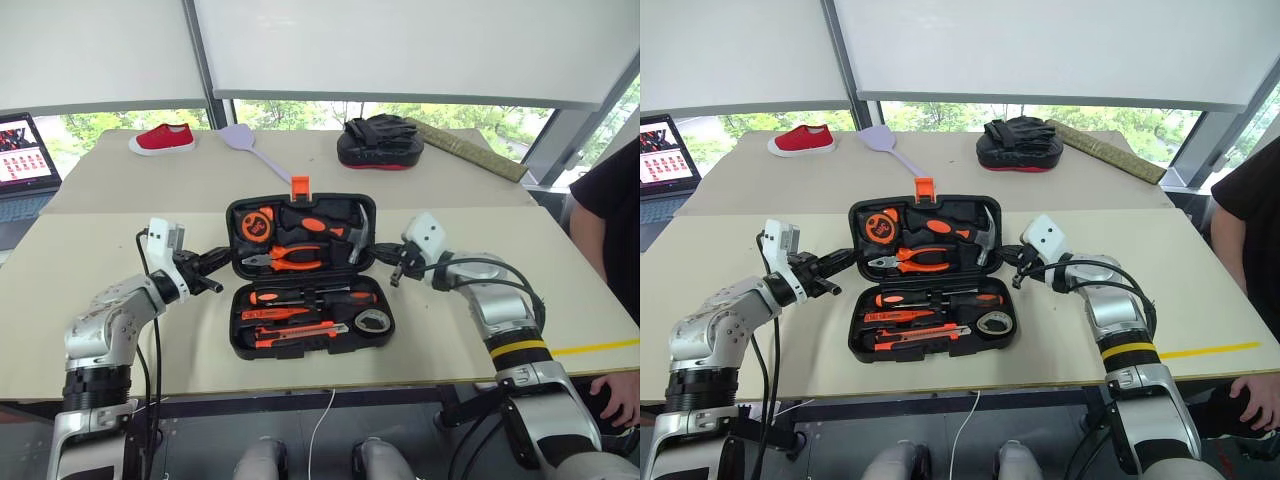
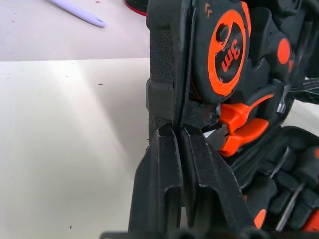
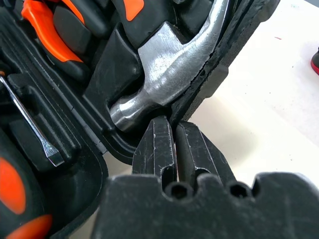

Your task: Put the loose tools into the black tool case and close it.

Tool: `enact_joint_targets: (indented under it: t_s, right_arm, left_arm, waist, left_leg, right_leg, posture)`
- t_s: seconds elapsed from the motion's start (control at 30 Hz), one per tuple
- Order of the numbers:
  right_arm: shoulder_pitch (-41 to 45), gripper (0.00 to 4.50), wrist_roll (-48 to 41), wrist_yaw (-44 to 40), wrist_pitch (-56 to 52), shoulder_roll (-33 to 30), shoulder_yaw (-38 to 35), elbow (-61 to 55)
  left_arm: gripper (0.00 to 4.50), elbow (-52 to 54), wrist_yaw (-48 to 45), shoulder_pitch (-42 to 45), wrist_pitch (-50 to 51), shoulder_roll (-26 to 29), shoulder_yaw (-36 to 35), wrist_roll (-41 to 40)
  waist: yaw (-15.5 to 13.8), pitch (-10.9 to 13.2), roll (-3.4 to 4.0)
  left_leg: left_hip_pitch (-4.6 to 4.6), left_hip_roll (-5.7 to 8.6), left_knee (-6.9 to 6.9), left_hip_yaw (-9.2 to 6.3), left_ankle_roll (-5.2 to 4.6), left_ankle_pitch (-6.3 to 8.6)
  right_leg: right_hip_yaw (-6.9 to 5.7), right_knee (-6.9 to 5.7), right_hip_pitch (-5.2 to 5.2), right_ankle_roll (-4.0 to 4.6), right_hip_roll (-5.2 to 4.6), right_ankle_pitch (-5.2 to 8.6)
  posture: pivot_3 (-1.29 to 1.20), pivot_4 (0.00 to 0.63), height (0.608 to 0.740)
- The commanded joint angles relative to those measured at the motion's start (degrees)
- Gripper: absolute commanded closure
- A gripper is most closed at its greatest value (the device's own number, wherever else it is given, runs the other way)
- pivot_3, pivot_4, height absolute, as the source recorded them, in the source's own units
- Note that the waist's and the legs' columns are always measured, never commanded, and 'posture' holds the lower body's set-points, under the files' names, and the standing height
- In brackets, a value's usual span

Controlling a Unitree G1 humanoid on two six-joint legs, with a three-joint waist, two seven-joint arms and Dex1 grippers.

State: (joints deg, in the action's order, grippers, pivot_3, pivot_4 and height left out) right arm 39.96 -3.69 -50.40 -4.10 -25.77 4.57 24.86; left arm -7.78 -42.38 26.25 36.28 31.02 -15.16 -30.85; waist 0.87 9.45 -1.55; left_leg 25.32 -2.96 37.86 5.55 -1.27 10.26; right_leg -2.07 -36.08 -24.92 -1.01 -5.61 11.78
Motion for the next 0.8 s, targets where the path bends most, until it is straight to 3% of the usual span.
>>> enact_joint_targets:
  t_s: [0.03,0.3,0.47,0.6,0.73,0.8]
  right_arm:
    - [0.4,4.50,-1.8,-1.9,1.8,-0.5,-0.6,-3.5]
    - [-3.0,4.50,-3.8,-3.1,7.3,-1.4,-2.4,-7.1]
    - [-10.6,4.50,1.3,2.2,26.0,-3.9,-3.7,-10.3]
    - [-16.9,4.50,10.9,8.2,44.2,-7.8,-2.1,-8.0]
    - [-20.7,4.50,20.4,14.8,55.8,-10.5,0.5,-3.5]
    - [-22.3,3.73,21.1,15.8,56.6,-11.3,1.8,-1.1]
  left_arm:
    - [4.48,0.4,-0.2,1.0,-1.7,-0.5,-0.1,-0.4]
    - [4.48,4.2,-3.1,-2.2,-7.4,-2.0,-3.0,-2.6]
    - [4.48,10.6,-9.8,-12.1,-20.3,-1.1,-4.5,-0.3]
    - [4.48,12.5,-14.9,-23.3,-32.1,0.1,-3.1,4.6]
    - [4.48,9.2,-17.6,-28.7,-43.7,0.9,-1.4,9.4]
    - [4.50,6.3,-16.1,-29.7,-47.1,1.3,-1.7,11.8]
  waist:
    - [0.0,0.0,0.00]
    - [-0.1,0.0,0.00]
    - [0.0,0.0,0.00]
    - [0.1,0.0,0.03]
    - [0.0,-0.1,0.05]
    - [0.0,-0.1,0.05]
  left_leg:
    - [0.00,0.00,0.00,0.00,0.00,0.00]
    - [0.01,0.01,0.00,0.00,0.00,0.00]
    - [0.07,0.00,-0.05,0.02,-0.03,0.04]
    - [0.11,0.00,-0.09,0.17,-0.07,0.12]
    - [-0.09,-0.01,-0.09,0.29,-0.11,0.15]
    - [-0.25,-0.03,-0.09,0.34,-0.09,0.16]
  right_leg:
    - [0.00,0.00,0.00,0.00,0.00,0.00]
    - [0.00,0.02,0.01,0.00,-0.01,0.00]
    - [0.00,0.09,-0.04,-0.01,-0.03,0.01]
    - [0.09,0.15,-0.13,0.00,-0.06,0.02]
    - [0.16,0.16,0.00,-0.03,-0.10,0.10]
    - [0.16,0.17,0.10,-0.02,-0.11,0.32]
  posture:
    - [0.00,0.150,0.740]
    - [0.00,0.150,0.740]
    - [0.00,0.150,0.740]
    - [0.00,0.150,0.740]
    - [0.00,0.150,0.740]
    - [0.00,0.150,0.740]
